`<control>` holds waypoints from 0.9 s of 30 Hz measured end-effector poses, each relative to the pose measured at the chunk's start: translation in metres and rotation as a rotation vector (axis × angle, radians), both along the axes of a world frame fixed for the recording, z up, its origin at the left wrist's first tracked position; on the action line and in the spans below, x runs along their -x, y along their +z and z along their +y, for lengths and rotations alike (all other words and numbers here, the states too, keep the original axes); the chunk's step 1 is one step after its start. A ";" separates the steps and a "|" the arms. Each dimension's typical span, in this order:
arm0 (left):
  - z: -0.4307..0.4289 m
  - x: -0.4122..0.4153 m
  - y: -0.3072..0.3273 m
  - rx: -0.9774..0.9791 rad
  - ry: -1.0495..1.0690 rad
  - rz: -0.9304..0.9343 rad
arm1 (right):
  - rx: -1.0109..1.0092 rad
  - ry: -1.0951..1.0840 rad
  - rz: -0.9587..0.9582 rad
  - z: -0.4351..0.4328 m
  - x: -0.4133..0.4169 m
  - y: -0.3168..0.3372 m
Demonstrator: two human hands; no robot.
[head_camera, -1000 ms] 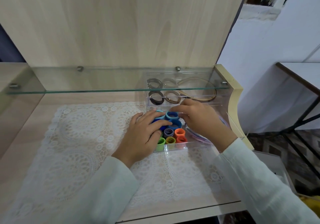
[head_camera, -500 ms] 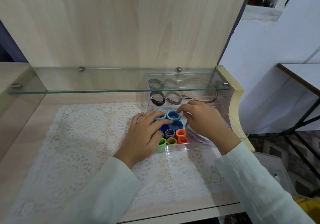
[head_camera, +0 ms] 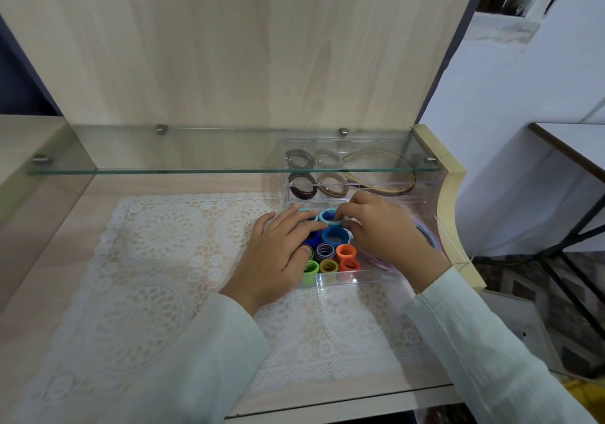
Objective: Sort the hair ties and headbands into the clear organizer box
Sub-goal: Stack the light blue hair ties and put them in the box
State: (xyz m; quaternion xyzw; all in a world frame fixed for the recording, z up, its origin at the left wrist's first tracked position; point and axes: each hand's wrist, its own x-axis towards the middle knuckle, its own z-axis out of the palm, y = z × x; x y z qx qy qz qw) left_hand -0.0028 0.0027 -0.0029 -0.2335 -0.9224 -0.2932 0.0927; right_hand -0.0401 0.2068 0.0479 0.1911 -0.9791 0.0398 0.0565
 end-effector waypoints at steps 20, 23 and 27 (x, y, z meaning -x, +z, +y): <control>0.000 0.000 0.000 -0.028 0.012 0.031 | 0.133 -0.235 -0.077 0.000 -0.014 0.013; 0.000 -0.001 0.000 -0.046 0.023 0.040 | 0.136 -0.276 -0.131 -0.006 -0.015 0.011; 0.000 -0.001 -0.001 -0.031 0.024 0.038 | 0.157 -0.278 -0.155 -0.013 -0.011 0.007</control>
